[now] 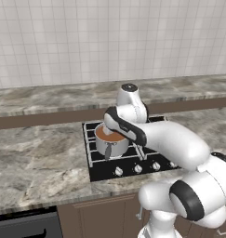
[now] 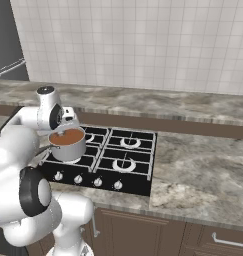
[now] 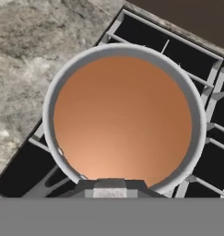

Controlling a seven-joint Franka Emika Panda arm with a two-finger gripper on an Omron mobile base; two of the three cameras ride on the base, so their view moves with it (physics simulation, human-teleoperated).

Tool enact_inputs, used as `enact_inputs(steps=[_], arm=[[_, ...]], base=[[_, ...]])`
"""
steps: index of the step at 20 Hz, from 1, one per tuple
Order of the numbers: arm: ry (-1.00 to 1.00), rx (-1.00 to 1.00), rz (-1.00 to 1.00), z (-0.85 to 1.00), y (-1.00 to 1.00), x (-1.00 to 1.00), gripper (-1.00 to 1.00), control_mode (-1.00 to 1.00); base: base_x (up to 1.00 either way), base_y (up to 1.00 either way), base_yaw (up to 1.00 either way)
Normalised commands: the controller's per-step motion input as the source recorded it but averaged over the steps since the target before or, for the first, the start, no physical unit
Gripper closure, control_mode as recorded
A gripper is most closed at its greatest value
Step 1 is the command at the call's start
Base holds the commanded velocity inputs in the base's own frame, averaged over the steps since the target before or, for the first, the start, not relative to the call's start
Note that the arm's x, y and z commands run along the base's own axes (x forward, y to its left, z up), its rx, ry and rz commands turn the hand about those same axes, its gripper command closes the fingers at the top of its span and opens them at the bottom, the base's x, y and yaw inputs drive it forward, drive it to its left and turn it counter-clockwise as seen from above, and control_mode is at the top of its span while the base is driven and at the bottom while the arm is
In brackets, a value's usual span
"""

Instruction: Pick up the sugar cube(s) and place them in the saucepan with hot chocolate.

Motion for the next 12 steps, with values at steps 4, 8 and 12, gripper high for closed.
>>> enact_inputs(steps=[4, 8, 12], arm=[[0.01, 0.00, 0.00, -0.01, 0.00, 0.04, 1.00, -1.00], [0.03, 0.00, 0.00, -0.01, -0.02, 0.10, 1.00, -1.00], [0.01, 0.00, 0.00, 0.00, 0.00, 0.06, 1.00, -1.00]], base=[[0.00, 0.00, 0.00], [0.00, 0.00, 0.00], [0.00, 0.00, 0.00]])
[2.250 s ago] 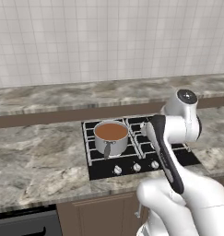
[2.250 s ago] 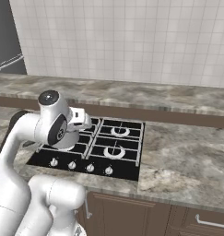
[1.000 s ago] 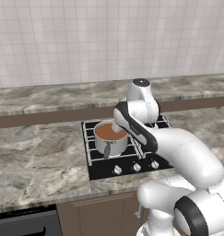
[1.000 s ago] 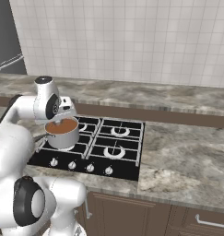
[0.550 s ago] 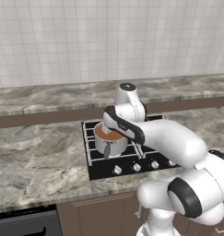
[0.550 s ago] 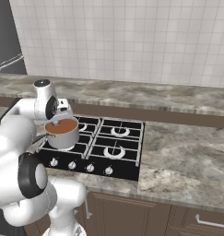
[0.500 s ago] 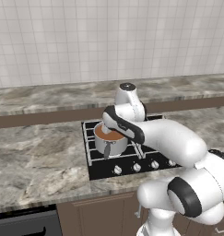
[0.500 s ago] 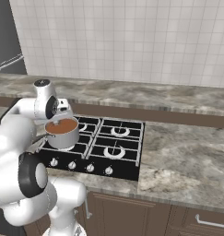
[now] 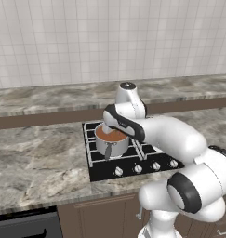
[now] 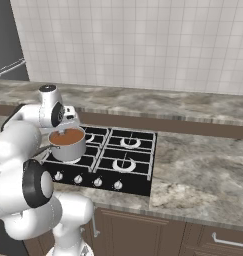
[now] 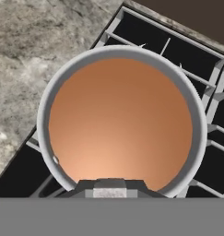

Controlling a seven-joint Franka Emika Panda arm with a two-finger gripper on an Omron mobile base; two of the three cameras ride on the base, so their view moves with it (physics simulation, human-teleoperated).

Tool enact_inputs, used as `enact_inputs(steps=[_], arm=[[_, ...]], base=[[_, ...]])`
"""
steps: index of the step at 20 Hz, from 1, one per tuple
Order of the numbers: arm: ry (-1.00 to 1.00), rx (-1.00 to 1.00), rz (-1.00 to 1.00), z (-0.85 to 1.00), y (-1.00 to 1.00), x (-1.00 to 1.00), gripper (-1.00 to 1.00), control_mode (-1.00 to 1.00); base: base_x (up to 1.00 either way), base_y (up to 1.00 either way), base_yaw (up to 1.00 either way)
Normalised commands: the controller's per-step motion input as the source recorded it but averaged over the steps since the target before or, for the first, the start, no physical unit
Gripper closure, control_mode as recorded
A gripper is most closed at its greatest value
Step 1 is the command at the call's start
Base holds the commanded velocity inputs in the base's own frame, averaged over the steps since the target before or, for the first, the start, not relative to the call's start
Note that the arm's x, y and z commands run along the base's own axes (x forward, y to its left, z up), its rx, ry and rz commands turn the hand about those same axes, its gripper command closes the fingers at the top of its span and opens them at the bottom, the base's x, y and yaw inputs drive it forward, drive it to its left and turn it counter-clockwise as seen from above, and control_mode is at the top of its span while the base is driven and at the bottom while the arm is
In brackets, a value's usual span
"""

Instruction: Pick up the sugar cube(s) and place them in the saucepan with hot chocolate.

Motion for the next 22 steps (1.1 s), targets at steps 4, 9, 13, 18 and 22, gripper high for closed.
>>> enact_inputs(steps=[4, 9, 13, 18, 22], arm=[[0.00, 0.00, 0.00, 0.00, 0.00, 0.00, 1.00, -1.00], [0.00, 0.00, 0.00, 0.00, 0.00, 0.05, 1.00, -1.00], [0.01, 0.00, 0.00, 0.00, 0.00, 0.29, 1.00, -1.00], [0.02, 0.00, 0.00, 0.00, 0.00, 0.32, 1.00, -1.00], [0.02, 0.00, 0.00, 0.00, 0.00, 0.12, 1.00, -1.00]], base=[[0.00, 0.00, 0.00], [0.00, 0.00, 0.00], [0.00, 0.00, 0.00], [0.00, 0.00, 0.00], [0.00, 0.00, 0.00]])
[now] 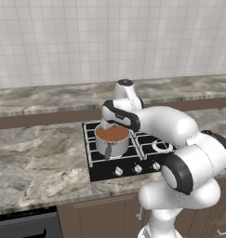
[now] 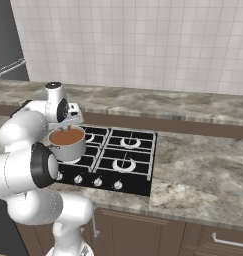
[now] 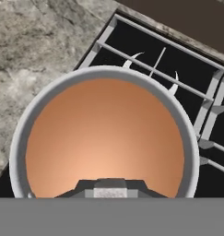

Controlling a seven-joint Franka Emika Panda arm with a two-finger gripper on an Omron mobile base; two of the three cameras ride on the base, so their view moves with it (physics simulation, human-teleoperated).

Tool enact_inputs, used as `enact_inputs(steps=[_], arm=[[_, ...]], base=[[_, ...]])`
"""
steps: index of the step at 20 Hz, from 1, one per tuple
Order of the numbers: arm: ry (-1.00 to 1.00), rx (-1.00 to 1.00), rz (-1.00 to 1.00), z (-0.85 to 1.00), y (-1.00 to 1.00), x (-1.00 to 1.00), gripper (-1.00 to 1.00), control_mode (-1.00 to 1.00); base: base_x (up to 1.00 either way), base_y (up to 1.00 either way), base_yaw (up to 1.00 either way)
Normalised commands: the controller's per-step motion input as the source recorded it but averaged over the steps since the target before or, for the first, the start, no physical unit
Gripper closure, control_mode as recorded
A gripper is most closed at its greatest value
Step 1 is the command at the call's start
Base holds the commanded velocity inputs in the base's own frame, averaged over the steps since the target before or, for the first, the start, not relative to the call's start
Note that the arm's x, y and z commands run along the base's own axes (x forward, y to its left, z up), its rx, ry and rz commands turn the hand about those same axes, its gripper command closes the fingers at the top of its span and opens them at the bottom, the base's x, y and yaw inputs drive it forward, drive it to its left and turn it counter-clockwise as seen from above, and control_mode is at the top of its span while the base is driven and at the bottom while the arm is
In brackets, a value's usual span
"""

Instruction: Pick up the sugar cube(s) and place them in the saucepan with hot chocolate.

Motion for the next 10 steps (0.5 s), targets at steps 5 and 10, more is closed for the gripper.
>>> enact_inputs(steps=[5, 10], arm=[[0.00, 0.00, 0.00, 0.00, 0.07, 0.03, 1.00, -1.00], [0.01, 0.00, 0.00, -0.27, 0.00, 0.00, 1.00, -1.00]], base=[[0.00, 0.00, 0.00], [0.00, 0.00, 0.00]])
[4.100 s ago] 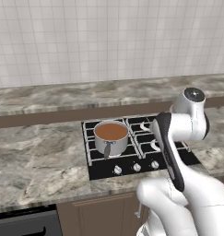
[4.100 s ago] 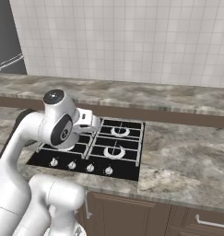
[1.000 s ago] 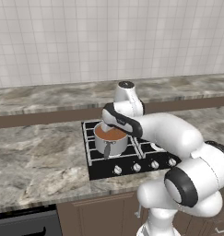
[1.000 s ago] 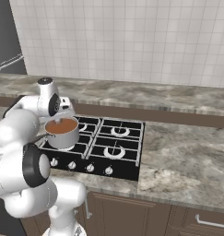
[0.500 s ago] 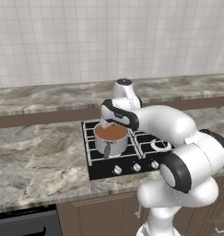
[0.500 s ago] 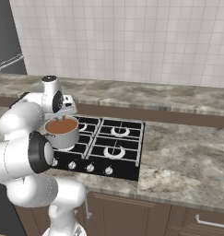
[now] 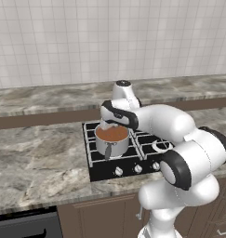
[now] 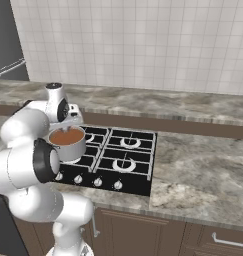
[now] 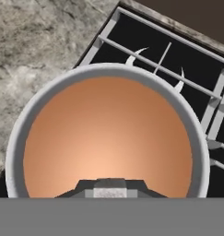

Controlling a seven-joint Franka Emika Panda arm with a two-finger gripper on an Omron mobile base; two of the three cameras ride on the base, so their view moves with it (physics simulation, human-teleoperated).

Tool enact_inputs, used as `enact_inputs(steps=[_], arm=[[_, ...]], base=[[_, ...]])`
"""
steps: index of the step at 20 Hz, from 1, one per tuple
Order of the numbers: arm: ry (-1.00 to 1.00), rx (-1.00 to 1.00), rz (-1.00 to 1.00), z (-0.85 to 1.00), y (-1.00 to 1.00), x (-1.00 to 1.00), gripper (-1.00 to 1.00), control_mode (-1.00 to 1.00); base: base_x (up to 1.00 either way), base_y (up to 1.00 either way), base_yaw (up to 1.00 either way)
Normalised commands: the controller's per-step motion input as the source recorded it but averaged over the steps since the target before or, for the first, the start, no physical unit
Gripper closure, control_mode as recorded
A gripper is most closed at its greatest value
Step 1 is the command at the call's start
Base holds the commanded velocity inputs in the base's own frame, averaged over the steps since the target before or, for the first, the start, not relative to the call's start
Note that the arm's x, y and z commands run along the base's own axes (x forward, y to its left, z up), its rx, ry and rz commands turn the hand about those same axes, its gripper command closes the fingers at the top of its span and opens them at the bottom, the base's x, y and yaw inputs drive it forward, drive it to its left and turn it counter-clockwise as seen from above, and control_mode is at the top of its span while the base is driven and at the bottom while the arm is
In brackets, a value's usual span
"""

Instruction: Pick up the sugar cube(s) and place them in the saucepan with hot chocolate.

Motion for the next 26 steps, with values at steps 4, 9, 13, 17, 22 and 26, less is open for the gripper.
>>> enact_inputs(steps=[4, 9, 13, 17, 22, 26], arm=[[0.02, 0.00, 0.00, -0.47, 0.00, 0.00, 1.00, -1.00], [0.06, 0.00, 0.00, -0.30, 0.02, 0.00, 1.00, -1.00], [0.02, 0.00, 0.00, -0.01, 0.00, 0.00, -1.00, -1.00], [0.00, 0.00, 0.00, 0.00, 0.00, 0.00, -1.00, -1.00], [0.00, 0.00, 0.00, 0.00, 0.00, 0.00, -1.00, -1.00], [0.00, 0.00, 0.00, 0.15, 0.00, -0.03, -1.00, -1.00]], base=[[0.00, 0.00, 0.00], [0.00, 0.00, 0.00], [0.00, 0.00, 0.00], [0.00, 0.00, 0.00], [0.00, 0.00, 0.00], [0.00, 0.00, 0.00]])
